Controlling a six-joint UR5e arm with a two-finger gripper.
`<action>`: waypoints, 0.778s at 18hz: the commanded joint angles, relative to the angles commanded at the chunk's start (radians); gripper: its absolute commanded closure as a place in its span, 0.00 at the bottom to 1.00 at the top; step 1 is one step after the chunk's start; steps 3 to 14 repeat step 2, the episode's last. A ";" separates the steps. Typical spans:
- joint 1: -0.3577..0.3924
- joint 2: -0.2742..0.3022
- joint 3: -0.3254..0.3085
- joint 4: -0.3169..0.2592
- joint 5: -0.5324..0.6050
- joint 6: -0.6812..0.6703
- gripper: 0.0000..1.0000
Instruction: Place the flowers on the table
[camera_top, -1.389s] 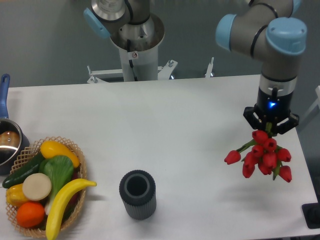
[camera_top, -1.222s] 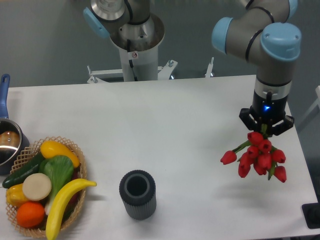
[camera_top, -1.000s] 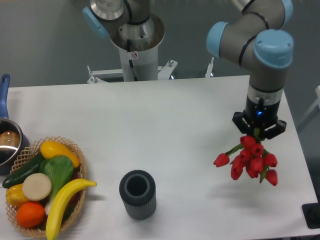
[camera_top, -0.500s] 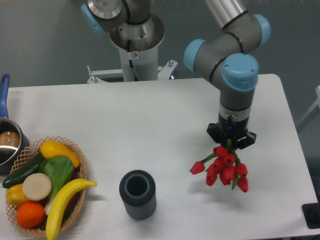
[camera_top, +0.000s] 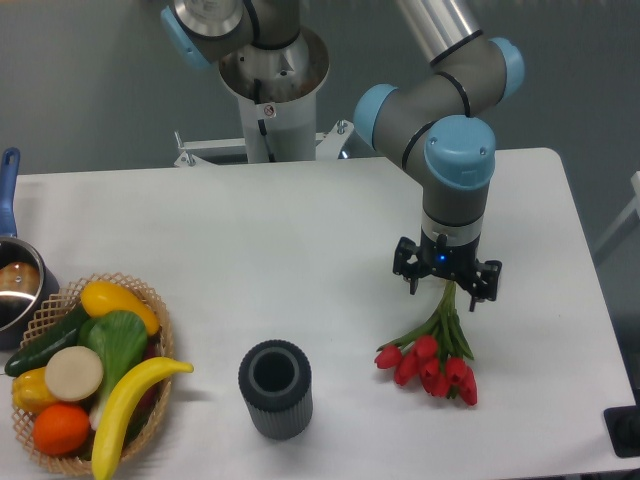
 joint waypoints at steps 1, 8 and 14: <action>0.020 -0.008 0.005 0.005 0.000 0.005 0.00; 0.029 -0.011 0.006 0.005 0.000 0.005 0.00; 0.029 -0.011 0.006 0.005 0.000 0.005 0.00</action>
